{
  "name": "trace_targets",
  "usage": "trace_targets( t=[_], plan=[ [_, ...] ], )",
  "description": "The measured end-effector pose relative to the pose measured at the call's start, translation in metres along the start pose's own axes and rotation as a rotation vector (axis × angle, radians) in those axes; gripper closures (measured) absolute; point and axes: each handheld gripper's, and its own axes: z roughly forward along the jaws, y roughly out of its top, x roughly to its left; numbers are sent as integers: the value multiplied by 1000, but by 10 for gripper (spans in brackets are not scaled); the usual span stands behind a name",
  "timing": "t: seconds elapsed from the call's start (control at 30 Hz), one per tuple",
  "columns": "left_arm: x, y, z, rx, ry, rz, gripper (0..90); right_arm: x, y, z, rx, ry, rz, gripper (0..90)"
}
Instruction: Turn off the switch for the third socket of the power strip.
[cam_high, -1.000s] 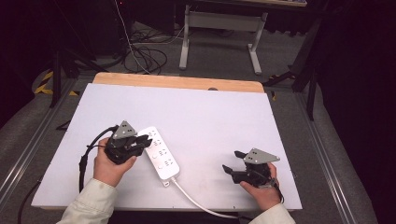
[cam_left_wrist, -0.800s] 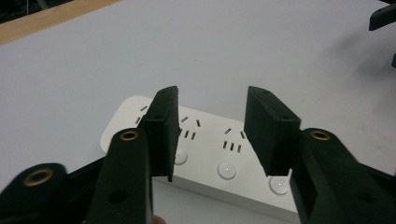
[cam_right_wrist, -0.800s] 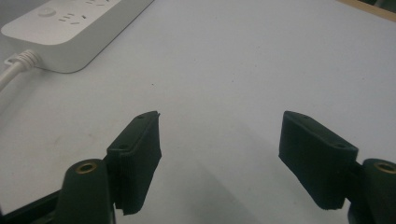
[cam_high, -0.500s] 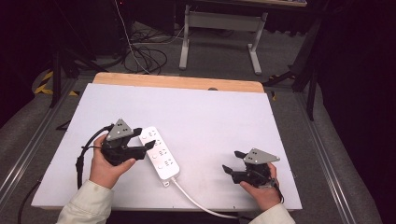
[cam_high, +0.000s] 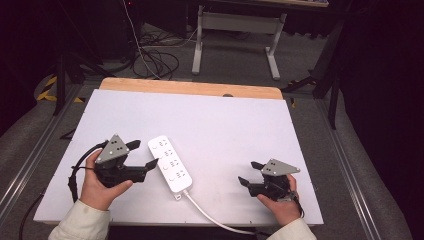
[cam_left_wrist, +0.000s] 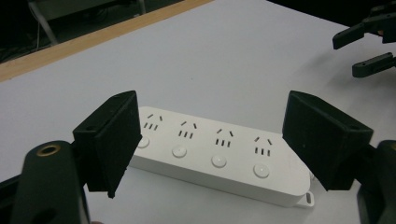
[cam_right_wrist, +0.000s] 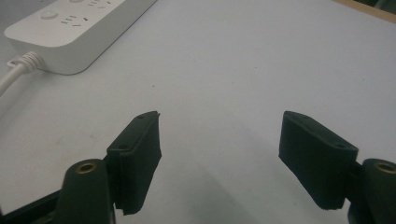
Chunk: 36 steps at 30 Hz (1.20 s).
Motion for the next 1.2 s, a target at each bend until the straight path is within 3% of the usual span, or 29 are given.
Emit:
trace_targets(
  t=[0.37, 0.5, 0.63, 0.97, 1.2],
  plan=[
    [8, -29, -18, -62, 17, -25, 160, 0, 0, -1, -9, -1, 1, 300],
    [11, -40, -21, -89, 28, -17, 159, 0, 0, -1, -10, 1, 0, 299],
    [12, -51, -22, -88, 39, 10, 160, 0, 0, -1, -12, 3, 0, 300],
    [13, -71, -25, -76, 39, -4, 159, 0, 0, -2, -18, 4, 0, 299],
    [15, -83, -27, -101, 31, -8, 159, 1, 0, -2, -16, 3, -3, 299]
  ],
)
